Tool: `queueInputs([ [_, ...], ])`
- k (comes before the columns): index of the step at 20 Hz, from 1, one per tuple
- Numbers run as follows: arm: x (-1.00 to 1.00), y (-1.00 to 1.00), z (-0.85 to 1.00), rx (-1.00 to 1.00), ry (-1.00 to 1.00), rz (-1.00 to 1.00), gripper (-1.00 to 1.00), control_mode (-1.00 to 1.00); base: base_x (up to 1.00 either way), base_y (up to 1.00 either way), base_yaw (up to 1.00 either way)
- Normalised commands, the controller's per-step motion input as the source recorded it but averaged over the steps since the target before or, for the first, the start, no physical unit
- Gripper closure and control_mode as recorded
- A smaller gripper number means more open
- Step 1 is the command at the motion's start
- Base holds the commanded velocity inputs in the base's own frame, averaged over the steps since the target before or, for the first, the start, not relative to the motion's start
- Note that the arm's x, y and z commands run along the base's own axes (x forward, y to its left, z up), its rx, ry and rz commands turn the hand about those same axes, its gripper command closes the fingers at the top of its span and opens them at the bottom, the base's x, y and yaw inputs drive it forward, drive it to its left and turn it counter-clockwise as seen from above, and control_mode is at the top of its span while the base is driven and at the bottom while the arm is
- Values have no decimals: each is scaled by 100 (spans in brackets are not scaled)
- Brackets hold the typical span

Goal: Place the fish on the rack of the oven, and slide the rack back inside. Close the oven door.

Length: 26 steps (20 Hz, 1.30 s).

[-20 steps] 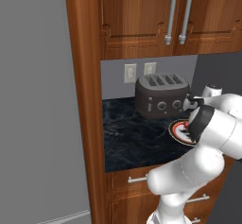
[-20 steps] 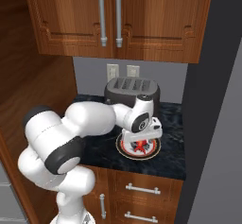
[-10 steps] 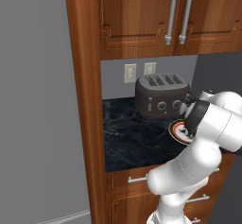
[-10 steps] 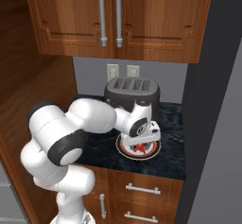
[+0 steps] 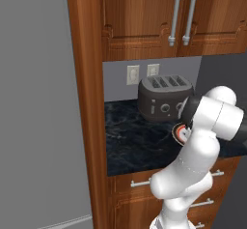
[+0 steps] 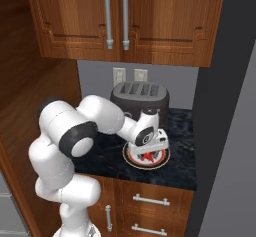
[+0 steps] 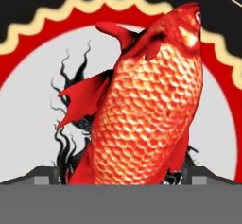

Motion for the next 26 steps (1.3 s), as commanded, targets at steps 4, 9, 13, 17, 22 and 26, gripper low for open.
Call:
queueInputs([
  [4, 29, 0, -41, 0, 0, 2, -100, -100, 0, 0, 0],
  [9, 18, 0, -18, 0, 0, 1, 100, -100, 0, 0, 0],
  [13, -4, 0, -2, 0, 0, 0, 100, -100, 0, 0, 0],
  [17, -49, 0, 32, 0, -1, 0, 100, -100, 0, 0, 0],
  [22, -55, 0, 71, 0, -2, 0, 100, -100, 0, 0, 0],
  [26, -50, 1, 70, 0, 0, 0, 100, -100, 0, 0, 0],
])
